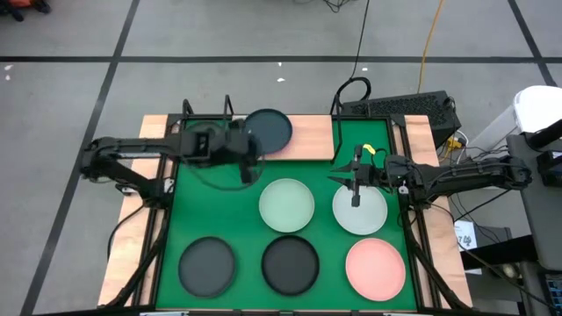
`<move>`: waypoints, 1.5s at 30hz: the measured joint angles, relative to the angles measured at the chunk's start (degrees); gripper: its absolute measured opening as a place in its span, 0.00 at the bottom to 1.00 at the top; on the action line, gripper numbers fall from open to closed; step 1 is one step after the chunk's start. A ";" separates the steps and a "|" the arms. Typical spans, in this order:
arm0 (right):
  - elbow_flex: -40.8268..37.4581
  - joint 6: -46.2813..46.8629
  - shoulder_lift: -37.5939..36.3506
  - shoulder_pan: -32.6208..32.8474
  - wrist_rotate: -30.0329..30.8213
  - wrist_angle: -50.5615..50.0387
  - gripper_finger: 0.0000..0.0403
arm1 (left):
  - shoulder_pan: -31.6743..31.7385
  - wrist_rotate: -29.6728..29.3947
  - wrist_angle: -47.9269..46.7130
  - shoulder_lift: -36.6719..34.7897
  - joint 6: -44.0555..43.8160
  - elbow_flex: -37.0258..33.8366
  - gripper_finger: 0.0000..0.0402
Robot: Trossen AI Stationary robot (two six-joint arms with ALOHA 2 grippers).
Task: Place and stack plates onto a shelf
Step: Stack the white plate on top of the dark blue plate on the shelf
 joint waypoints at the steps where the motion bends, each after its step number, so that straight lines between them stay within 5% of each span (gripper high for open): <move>1: -0.01 0.29 0.00 -0.02 0.02 -0.42 0.17 | -0.97 -0.87 0.80 -1.02 -0.47 -2.08 0.30; 18: 8.69 6.49 2.67 -0.42 4.35 -25.01 0.18 | -10.05 -5.01 43.33 -15.24 -3.84 -33.43 0.30; 22: 11.00 10.19 4.27 -0.27 3.91 -32.61 0.21 | -10.29 -5.07 45.92 -15.58 -4.21 -36.43 0.30; 31: 11.58 18.73 8.53 3.14 -7.64 -41.50 0.31 | -10.63 -5.10 50.05 -15.61 -6.05 -41.88 0.30; 36: 11.58 23.11 12.17 7.52 -7.82 -42.03 0.34 | -10.98 -5.18 58.33 -17.13 -4.08 -46.28 0.30; 45: 11.58 32.03 19.69 15.05 -7.78 -41.70 0.34 | -11.16 -5.37 58.46 -23.70 -3.78 -49.04 0.30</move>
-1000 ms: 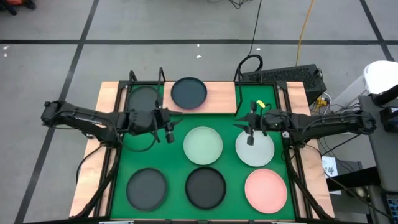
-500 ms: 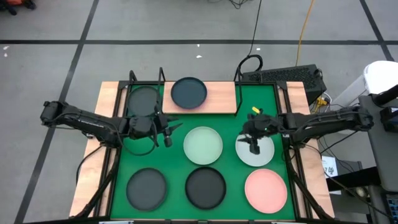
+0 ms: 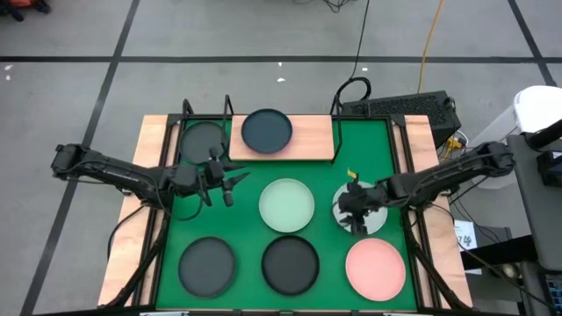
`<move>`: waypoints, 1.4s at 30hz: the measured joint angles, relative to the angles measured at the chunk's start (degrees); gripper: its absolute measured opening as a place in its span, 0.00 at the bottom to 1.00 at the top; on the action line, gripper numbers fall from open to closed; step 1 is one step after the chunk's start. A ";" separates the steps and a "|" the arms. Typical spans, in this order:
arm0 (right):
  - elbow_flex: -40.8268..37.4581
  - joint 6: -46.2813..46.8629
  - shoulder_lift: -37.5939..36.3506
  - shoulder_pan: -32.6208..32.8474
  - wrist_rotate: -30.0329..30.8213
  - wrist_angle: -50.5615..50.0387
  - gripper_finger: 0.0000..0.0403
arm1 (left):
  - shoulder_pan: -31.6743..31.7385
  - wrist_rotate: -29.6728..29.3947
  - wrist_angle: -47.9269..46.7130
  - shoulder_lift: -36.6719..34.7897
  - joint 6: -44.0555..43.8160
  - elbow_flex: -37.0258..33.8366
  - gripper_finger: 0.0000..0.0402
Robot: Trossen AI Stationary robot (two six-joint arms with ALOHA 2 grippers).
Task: Place and stack plates onto a shelf
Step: Stack the white plate on top of the dark blue plate on the shelf
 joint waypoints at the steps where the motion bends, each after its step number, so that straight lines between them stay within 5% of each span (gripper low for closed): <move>1: 0.00 0.74 0.99 0.70 -0.02 0.11 0.34 | -0.05 0.00 -0.14 -0.42 -0.06 -0.29 0.30; 19: -0.04 8.78 10.86 5.32 3.49 0.39 0.33 | -0.04 0.04 -0.18 -0.92 -0.46 -0.72 0.30; 30: 0.09 9.56 10.20 5.34 5.02 0.09 0.03 | -0.04 0.08 -0.18 -0.92 -0.46 -0.72 0.30; 42: 10.18 3.61 6.11 6.54 12.55 -7.79 0.00 | -0.04 0.10 -0.25 -0.90 -0.39 -0.72 0.30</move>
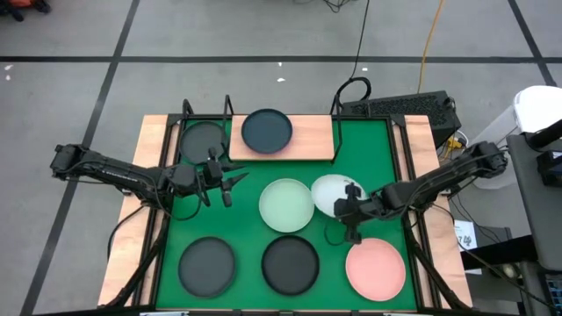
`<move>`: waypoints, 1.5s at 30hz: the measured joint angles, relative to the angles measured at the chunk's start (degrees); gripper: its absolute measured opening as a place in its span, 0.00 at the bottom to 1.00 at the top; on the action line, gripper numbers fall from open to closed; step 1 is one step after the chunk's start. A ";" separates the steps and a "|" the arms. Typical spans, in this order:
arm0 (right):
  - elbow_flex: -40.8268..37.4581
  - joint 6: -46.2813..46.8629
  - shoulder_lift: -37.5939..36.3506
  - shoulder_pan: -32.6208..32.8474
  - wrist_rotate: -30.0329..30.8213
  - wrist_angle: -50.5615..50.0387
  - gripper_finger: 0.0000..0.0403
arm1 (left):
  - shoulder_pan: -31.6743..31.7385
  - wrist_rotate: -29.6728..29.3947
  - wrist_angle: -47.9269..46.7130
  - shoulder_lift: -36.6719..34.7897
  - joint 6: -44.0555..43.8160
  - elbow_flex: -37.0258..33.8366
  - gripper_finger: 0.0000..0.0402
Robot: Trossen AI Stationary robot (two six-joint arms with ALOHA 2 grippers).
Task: Place and stack plates onto a shelf
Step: Stack the white plate on top of the dark blue plate on the shelf
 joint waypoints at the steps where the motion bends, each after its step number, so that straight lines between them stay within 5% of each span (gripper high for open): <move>1: 1.36 -1.77 0.02 -0.10 1.54 -0.06 0.00 | -0.01 0.00 0.04 0.01 0.33 -0.01 0.30; 12: 10.24 -26.80 1.14 -9.03 8.45 12.08 0.00 | -0.02 0.00 1.81 0.01 0.76 -0.02 0.30; 23: 22.01 -44.86 15.95 -28.51 -2.29 21.84 0.00 | 0.00 -0.02 5.62 0.01 3.14 -0.02 0.30; 33: 35.01 -51.15 31.61 -36.24 -11.11 22.46 0.00 | 0.00 0.00 5.60 0.01 4.47 -0.02 0.30; 45: 35.85 -52.45 38.96 -40.24 -14.27 25.29 0.00 | -0.01 -0.02 5.56 -0.02 4.71 -0.02 0.30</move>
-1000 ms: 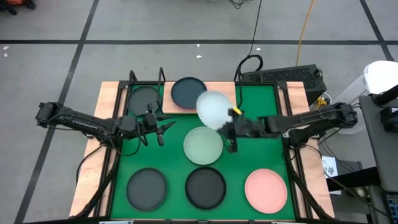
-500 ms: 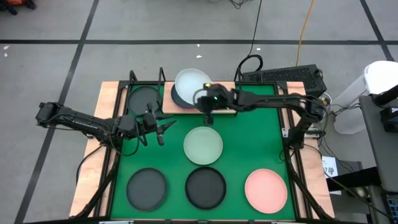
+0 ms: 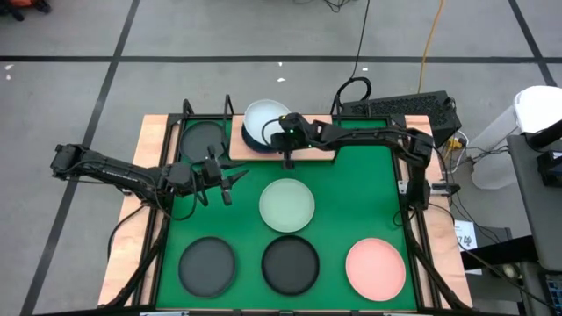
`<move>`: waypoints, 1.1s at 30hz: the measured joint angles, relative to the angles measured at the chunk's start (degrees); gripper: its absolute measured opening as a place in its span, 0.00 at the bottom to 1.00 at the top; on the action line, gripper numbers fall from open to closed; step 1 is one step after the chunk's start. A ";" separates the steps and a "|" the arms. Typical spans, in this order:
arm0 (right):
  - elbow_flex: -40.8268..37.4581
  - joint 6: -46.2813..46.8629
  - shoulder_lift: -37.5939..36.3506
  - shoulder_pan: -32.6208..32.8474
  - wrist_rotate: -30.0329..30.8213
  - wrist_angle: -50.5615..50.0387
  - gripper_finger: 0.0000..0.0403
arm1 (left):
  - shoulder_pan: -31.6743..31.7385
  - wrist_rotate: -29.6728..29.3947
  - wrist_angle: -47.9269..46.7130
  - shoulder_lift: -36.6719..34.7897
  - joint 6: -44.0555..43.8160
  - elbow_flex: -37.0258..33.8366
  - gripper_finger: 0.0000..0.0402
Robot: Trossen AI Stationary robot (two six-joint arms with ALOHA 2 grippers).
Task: Place and stack plates onto a shelf
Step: Stack the white plate on top of the dark blue plate on the shelf
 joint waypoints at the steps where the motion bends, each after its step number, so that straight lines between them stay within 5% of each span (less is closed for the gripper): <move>1: 0.00 -0.29 0.32 -0.12 -0.06 0.04 0.00 | 0.00 0.00 0.00 0.00 0.02 0.00 0.30; 23: -0.07 -1.39 -5.44 1.14 0.03 -2.68 0.21 | 0.01 0.02 -0.80 0.02 0.04 0.00 0.30; 33: -0.04 6.70 -8.88 -6.24 9.34 -13.15 0.17 | 0.00 0.02 -0.65 0.02 0.07 0.00 0.30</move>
